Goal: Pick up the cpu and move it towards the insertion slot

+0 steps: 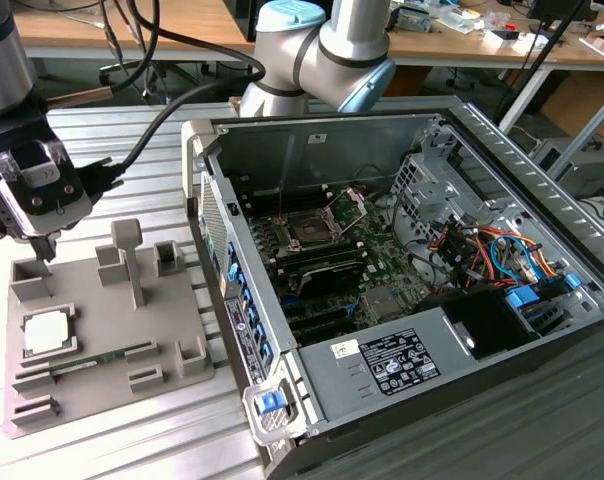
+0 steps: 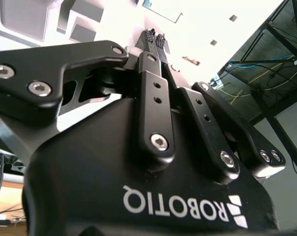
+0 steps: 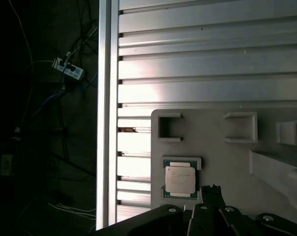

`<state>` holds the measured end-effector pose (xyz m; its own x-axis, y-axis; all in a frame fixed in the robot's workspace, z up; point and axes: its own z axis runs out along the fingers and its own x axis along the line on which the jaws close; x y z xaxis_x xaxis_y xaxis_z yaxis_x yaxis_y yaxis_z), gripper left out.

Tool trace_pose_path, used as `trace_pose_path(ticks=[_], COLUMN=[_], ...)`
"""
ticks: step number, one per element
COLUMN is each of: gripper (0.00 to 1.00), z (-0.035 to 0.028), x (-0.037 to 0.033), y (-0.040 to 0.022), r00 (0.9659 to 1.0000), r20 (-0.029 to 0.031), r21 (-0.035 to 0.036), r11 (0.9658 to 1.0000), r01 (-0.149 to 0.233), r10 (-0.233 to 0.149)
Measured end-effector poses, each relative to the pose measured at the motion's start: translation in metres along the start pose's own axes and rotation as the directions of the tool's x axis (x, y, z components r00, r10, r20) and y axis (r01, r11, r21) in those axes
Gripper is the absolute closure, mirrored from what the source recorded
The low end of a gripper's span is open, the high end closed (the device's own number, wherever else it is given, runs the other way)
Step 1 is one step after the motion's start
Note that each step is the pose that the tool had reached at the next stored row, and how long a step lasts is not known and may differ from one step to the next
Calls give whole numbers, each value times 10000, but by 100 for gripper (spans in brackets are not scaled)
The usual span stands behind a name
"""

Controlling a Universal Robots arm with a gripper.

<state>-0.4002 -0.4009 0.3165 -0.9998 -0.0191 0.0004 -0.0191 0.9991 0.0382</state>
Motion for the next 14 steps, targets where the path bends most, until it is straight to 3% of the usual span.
trace_pose_path(ticks=[14], gripper=[89], z=[33], x=[0], y=[-22], r00=[10000], r20=[2], r21=[-2], r11=[10000], r01=[1], r10=[-1])
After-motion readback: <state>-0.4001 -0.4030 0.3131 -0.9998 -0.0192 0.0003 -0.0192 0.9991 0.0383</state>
